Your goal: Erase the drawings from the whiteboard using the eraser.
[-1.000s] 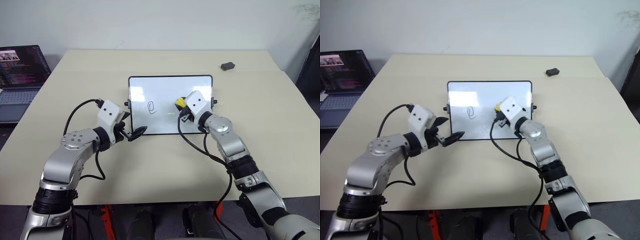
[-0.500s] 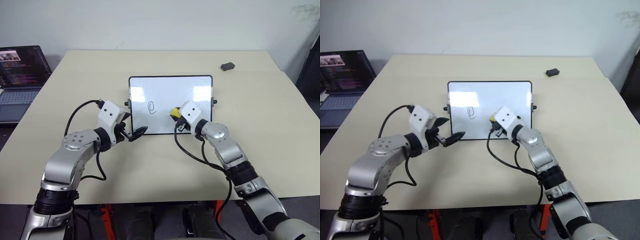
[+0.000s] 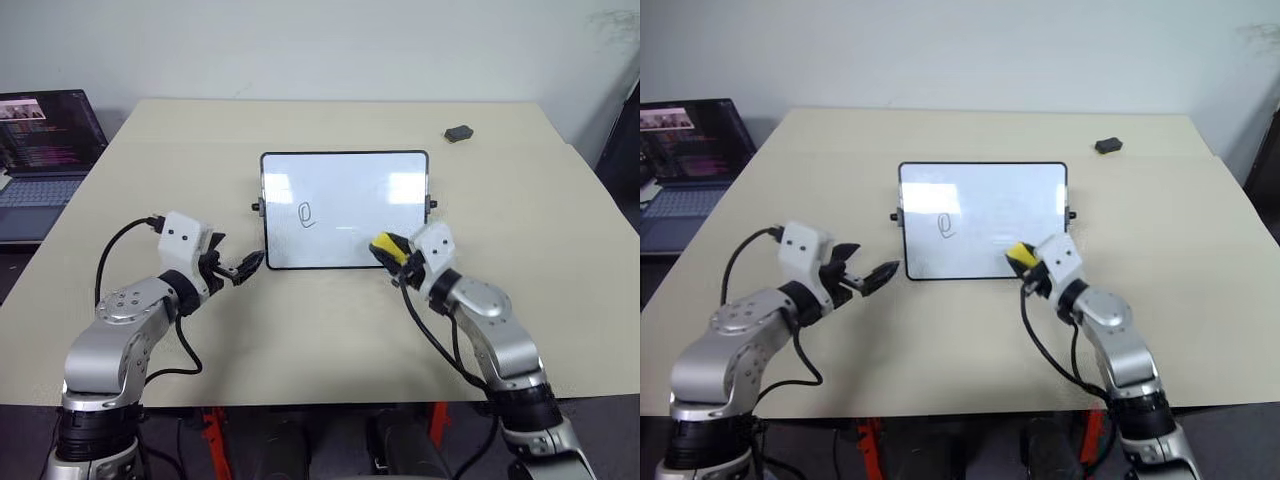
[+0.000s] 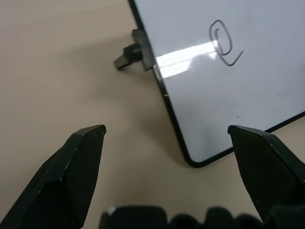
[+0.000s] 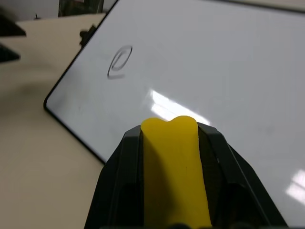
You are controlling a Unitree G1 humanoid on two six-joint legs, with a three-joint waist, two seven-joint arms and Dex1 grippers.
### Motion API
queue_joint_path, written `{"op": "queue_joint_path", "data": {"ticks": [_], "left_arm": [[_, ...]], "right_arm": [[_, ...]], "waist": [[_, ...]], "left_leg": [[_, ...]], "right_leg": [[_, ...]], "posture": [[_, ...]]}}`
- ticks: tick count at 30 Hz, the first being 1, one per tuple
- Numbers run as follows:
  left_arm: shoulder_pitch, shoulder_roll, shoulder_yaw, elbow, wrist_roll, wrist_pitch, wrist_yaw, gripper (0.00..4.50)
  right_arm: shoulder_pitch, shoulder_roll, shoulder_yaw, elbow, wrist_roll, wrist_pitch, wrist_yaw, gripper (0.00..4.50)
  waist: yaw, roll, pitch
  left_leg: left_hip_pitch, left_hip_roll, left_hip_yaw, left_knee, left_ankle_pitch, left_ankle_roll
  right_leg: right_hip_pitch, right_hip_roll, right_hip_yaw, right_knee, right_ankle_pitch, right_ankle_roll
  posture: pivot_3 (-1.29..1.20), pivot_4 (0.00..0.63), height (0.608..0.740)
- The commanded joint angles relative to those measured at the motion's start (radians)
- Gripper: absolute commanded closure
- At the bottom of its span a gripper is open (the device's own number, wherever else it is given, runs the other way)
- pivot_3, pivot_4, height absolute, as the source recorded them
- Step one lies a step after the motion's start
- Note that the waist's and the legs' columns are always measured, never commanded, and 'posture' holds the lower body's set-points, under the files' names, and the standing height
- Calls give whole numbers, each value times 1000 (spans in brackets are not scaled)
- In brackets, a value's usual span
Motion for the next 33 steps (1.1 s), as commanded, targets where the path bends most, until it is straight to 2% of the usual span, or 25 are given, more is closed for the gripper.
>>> {"op": "queue_joint_path", "data": {"ticks": [1, 7, 16, 18, 25, 29, 33], "left_arm": [[11, -14, 42, -59, 8, -5, 53, 0], [4, -29, 53, -72, 14, 9, 111, 0], [-18, 56, 79, -65, -34, 88, 53, 0], [-27, 80, 81, -58, -50, 90, 21, 0], [-133, 196, 6, 29, -71, 74, -140, 0], [-147, 216, -40, 44, -62, 61, -194, 0], [-129, 228, -41, 33, -80, 68, -238, 0]], "right_arm": [[13, -12, 2, -71, 19, 9, 4, 3327], [-36, -20, 44, -25, -15, -51, 16, 3327], [-315, 118, 134, 257, -117, -243, -59, 3330], [-407, 152, 139, 365, -136, -296, -78, 3330], [-778, 278, 125, 925, -189, -483, -169, 3333], [-859, 284, 139, 1159, -243, -605, -216, 3335], [-816, 272, 187, 1263, -307, -660, -187, 3336]], "waist": [[0, 0, 0], [0, 0, 0], [-3, 0, 0], [-3, 0, 0], [-8, 0, 0], [-6, -1, 0], [-9, -1, 0]], "left_leg": [[0, 0, 0, 0, 0, 0], [1, 0, 0, 0, 1, 0], [1, 1, -1, 0, 1, -1], [1, 1, 0, 0, 1, -1], [1, 1, -1, -1, 1, -1], [0, 0, 0, -2, 1, -1], [-2, -1, 1, -2, 0, -2]], "right_leg": [[0, 0, 0, 0, 0, 0], [1, 1, 0, 0, -2, 4], [0, 2, -1, 0, 0, 0], [0, 1, -1, 0, 0, 0], [0, 1, -2, 1, 1, -2], [0, 0, -1, -1, 1, -2], [-2, -1, 0, -3, 1, -2]], "posture": [[0, 150, 740], [0, 150, 740], [0, 150, 740], [0, 150, 740], [0, 150, 740], [0, 150, 740], [0, 150, 740]]}}
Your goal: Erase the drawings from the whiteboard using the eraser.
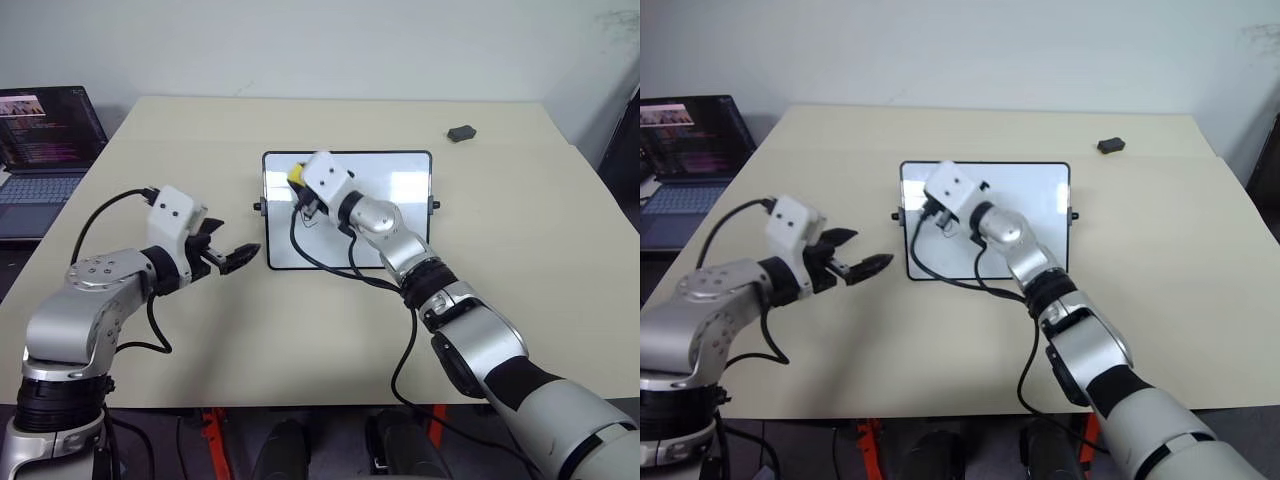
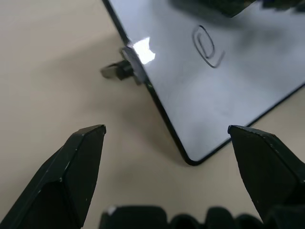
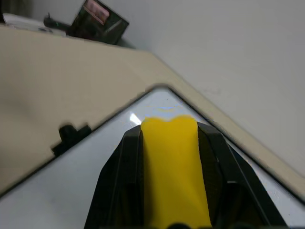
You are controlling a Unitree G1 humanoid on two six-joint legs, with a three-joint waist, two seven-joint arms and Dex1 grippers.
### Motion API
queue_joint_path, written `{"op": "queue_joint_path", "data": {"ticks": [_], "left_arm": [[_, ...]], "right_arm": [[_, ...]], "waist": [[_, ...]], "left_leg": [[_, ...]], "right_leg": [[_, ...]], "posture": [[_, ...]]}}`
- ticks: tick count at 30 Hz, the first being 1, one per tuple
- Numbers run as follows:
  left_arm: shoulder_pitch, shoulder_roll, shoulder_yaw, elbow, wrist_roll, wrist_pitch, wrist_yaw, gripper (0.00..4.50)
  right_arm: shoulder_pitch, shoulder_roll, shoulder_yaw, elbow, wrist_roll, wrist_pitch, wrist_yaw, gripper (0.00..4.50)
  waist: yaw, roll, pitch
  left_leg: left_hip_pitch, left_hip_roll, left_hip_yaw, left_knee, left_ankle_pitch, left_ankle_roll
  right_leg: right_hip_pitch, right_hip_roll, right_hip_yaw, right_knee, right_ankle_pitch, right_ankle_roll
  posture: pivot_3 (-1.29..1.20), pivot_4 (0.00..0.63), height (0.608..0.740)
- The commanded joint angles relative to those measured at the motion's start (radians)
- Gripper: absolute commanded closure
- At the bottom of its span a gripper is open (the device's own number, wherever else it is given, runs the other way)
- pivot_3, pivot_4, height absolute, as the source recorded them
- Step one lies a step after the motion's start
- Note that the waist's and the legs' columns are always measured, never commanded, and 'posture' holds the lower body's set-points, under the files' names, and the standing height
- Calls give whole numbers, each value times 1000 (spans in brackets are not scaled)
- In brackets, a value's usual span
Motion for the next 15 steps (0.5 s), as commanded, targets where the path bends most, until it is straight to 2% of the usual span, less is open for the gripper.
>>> {"op": "queue_joint_path", "data": {"ticks": [1, 5, 9, 12, 15], "left_arm": [[15, 32, 13, -26, -11, -18, -40, 0], [26, 41, 26, -19, -7, -23, -52, 0], [26, 39, 28, -19, -6, -23, -52, 0], [31, 37, 29, -14, -3, -26, -51, 0], [39, 39, 32, -16, -3, -29, -53, 0]], "right_arm": [[38, -7, 38, 48, -51, -57, 30, 3336], [124, -30, 95, 48, -110, -102, 67, 3336], [203, -61, 154, 13, -162, -137, 118, 3336], [221, -80, 145, -60, -143, -178, 139, 3336], [220, -86, 104, -163, -78, -228, 192, 3336]], "waist": [[-6, 0, 0], [-13, 0, 0], [-13, -1, -1], [-13, 0, 0], [-13, 0, 0]], "left_leg": [[0, 0, 0, 0, 0, 0], [3, 1, 0, 0, 0, 0], [13, 1, -1, 0, 0, 0], [23, 1, -1, 1, 1, 1], [24, 1, -1, 1, 2, 2]], "right_leg": [[-1, 0, 0, 1, 0, 0], [0, 1, 0, 4, 0, 0], [9, 1, 0, 5, 0, 0], [20, 2, 0, 4, -3, 4], [22, 2, 0, 4, -3, 5]], "posture": [[0, 150, 740], [0, 150, 740], [0, 150, 740], [0, 150, 740], [0, 150, 740]]}}
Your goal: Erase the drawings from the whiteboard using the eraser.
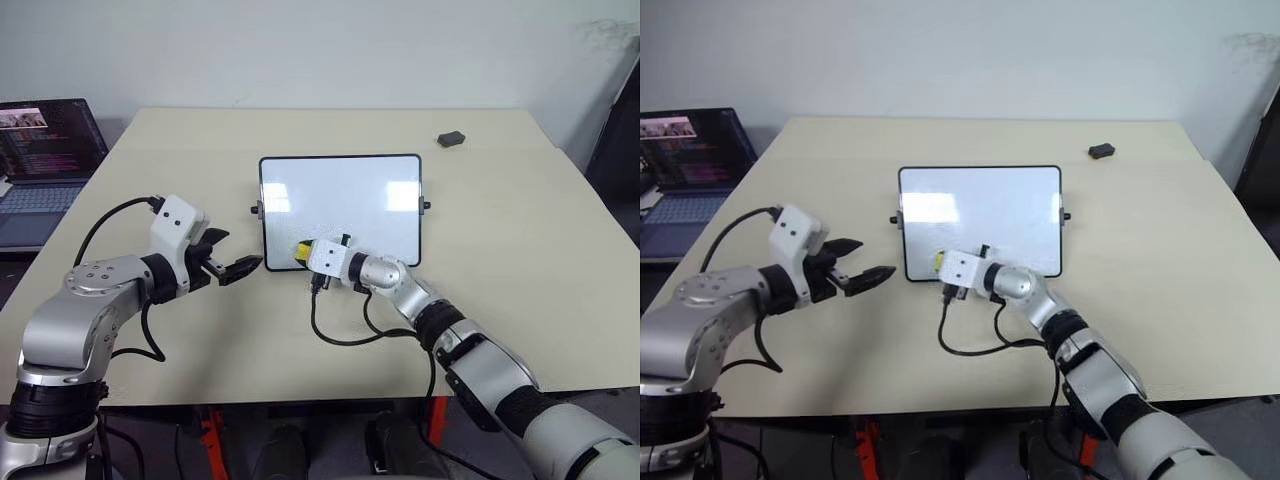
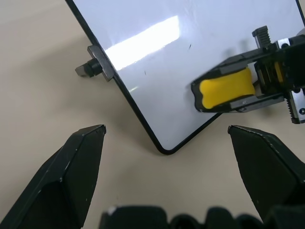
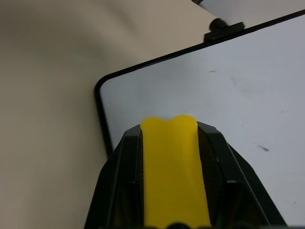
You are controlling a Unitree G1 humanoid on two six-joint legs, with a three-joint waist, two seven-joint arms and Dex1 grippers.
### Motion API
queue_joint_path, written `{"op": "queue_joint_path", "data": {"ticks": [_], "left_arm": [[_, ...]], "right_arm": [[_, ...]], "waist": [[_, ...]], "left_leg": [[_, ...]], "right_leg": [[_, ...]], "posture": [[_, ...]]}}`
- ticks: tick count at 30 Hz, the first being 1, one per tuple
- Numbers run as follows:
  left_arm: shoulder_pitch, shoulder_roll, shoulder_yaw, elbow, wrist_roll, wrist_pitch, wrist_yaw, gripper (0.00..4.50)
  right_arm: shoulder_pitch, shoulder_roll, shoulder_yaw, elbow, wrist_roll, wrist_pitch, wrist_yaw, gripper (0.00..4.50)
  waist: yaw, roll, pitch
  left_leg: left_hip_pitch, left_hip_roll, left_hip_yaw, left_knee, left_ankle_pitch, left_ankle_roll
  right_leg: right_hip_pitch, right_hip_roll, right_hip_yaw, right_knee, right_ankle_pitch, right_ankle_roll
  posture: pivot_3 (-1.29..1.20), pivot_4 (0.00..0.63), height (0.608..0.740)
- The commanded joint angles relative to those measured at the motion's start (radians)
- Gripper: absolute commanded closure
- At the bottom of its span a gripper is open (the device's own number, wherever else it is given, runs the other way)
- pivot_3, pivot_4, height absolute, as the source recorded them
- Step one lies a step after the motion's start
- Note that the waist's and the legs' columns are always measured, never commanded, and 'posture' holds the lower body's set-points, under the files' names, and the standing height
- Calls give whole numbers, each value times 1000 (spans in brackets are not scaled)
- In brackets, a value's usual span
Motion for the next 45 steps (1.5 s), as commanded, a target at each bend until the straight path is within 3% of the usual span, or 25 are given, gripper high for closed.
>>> {"op": "queue_joint_path", "data": {"ticks": [1, 7, 12, 16, 26, 33, 38, 45], "left_arm": [[1, 18, 28, -13, 2, -26, -7, 0], [27, 22, 41, -13, 1, -34, -9, 0], [40, 17, 33, -24, -3, -35, -11, 0], [36, 18, 27, -28, -1, -33, -14, 0], [42, 14, 29, -30, 4, -38, -14, 0], [38, 7, 16, -25, 6, -46, -16, 0], [32, 10, 9, -19, 7, -52, -21, 0], [34, 7, -2, -30, 5, -51, -20, 0]], "right_arm": [[-8, -16, -55, -132, 82, -52, 65, 3336], [-81, 20, -171, -282, 238, -80, 72, 3337], [-245, 35, -167, -23, 100, -23, -166, 3337], [-301, 102, -132, 148, 42, 40, -221, 3338], [-179, 147, -94, 220, 3, 85, -110, 3339], [-123, 123, -118, 78, 70, -15, 2, 3339], [-187, 80, -183, 15, 101, -61, -77, 3339], [-269, 46, -203, 196, 49, 22, -217, 3340]], "waist": [[0, 0, 0], [-5, 0, 0], [0, 0, 0], [1, 0, 0], [-1, 0, 0], [0, 0, 0], [0, 0, 0], [0, 0, 0]], "left_leg": [[-1, 0, 0, 0, 0, 0], [-14, 2, 0, -2, -1, -1], [-22, 2, 0, -1, -1, -1], [-23, 0, 0, -1, -1, -1], [-21, 0, 0, -1, -1, -1], [-13, 0, 0, 0, 0, -1], [-16, 1, -1, -1, 0, -1], [-21, 1, 0, -2, -1, -2]], "right_leg": [[-1, 0, 0, 0, 0, 0], [-16, 0, 0, 1, 3, -5], [-24, 0, 0, 1, 3, -6], [-23, -1, 0, 0, 3, -6], [-23, -1, 0, 1, 3, -6], [-14, -1, -1, 1, 3, -6], [-17, 0, -1, 1, 3, -6], [-22, -1, 0, 0, 3, -6]], "posture": [[0, 150, 740], [0, 150, 740], [0, 150, 740], [0, 150, 740], [0, 150, 740], [0, 150, 740], [0, 150, 740], [0, 150, 740]]}}
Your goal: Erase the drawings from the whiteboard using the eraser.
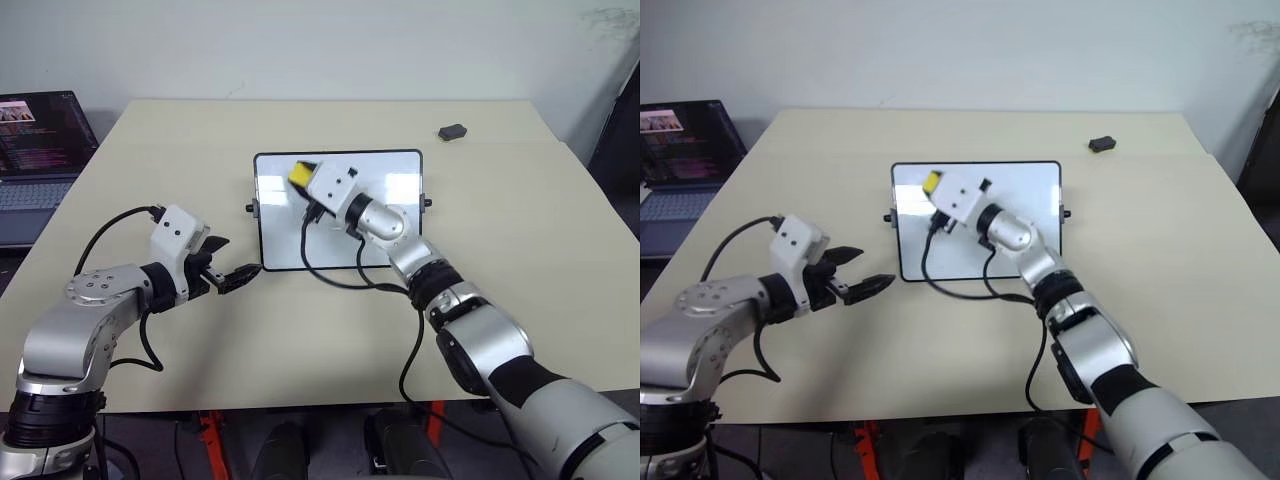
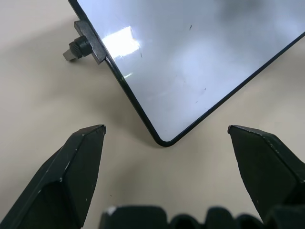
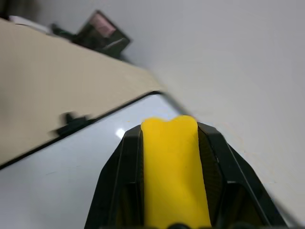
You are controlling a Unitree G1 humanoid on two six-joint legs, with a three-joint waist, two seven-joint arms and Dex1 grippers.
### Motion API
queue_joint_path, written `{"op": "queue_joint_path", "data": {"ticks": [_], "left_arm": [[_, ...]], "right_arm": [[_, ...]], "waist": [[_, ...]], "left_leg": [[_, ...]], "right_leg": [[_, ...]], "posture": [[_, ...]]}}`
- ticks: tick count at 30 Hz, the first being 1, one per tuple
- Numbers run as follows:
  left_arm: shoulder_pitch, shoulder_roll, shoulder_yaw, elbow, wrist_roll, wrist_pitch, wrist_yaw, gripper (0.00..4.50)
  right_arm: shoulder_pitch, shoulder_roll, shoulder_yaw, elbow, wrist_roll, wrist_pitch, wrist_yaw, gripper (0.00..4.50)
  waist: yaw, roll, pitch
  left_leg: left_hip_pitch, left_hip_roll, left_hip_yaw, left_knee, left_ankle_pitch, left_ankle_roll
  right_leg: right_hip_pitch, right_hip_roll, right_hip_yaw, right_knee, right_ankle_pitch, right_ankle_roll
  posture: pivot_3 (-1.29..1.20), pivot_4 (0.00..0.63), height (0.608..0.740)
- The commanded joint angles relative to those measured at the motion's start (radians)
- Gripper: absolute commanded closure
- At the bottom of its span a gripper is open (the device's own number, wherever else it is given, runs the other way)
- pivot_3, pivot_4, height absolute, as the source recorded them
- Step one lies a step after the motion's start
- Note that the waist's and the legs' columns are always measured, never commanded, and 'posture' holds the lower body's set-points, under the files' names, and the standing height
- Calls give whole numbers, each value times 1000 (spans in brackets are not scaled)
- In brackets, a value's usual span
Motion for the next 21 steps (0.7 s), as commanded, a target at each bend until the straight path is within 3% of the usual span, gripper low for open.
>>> {"op": "queue_joint_path", "data": {"ticks": [1, 11, 17, 21], "left_arm": [[-10, 6, -1, -26, 3, -15, -2, 0], [-14, 8, 1, -36, -4, -6, 4, 0], [-24, -2, -14, -34, -5, -4, 8, 0], [-41, -11, -27, -27, -2, -6, 10, 0]], "right_arm": [[-2, 11, 5, 83, -17, 45, -30, 3342], [238, 50, 127, 96, -89, -56, 115, 3347], [248, 57, 127, 49, -69, -67, 126, 3347], [226, 46, 67, -77, 14, -91, 166, 3347]], "waist": [[0, 0, 0], [-3, -1, -1], [-3, -1, -1], [-2, 0, 0]], "left_leg": [[0, 0, 0, 0, 0, 0], [12, 0, 2, 0, 0, 0], [25, 0, 0, 1, 1, 2], [22, 0, 0, 0, 1, 2]], "right_leg": [[0, 0, 0, 0, 0, 0], [10, 0, 2, 1, 0, 0], [24, 1, 1, 1, -3, 4], [22, 2, 1, 0, -4, 3]], "posture": [[0, 150, 740], [0, 150, 740], [0, 150, 740], [0, 150, 740]]}}
